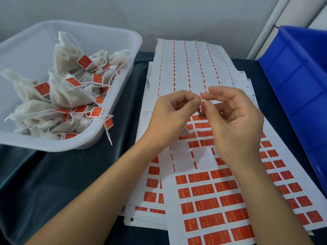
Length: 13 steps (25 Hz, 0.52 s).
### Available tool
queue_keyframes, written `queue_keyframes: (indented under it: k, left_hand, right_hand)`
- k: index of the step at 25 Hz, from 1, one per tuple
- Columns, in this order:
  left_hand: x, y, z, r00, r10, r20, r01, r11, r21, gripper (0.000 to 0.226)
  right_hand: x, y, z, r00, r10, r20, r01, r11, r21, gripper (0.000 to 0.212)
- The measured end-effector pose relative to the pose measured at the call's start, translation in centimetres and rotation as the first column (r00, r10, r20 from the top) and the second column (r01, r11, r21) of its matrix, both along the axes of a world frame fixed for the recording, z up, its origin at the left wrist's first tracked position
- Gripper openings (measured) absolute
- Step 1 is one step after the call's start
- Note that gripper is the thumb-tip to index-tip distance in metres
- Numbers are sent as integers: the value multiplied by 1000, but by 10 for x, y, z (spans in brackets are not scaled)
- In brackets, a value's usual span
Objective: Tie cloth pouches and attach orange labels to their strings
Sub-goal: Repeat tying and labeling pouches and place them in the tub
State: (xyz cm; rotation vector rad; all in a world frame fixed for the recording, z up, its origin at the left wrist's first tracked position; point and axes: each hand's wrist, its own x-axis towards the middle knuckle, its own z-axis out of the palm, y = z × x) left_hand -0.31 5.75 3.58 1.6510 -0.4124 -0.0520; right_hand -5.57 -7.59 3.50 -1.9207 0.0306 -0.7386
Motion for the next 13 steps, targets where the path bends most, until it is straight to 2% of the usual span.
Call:
queue_keyframes:
  k: [5,9,11,13]
  left_hand:
    - [0,2,-1,1000,-6,-17,5,999,-40,17]
    - [-1,1,-3,998,49,-46,-52,995,-87,16]
    - [-1,1,-2,991,87,-104,-99,988,-119,18]
    - [3,3,-2,977,120,-178,-148,977,-154,20]
  right_hand:
    - [-2,-1,0,1000,-11,-10,10,997,-76,25]
    - [-5,-3,4,1000,-3,-5,2,984,-178,28]
    - [-6,-8,7,1000,-27,-2,26,987,-156,28]
    - [-7,-12,9,998,-62,-33,60,996,-60,27]
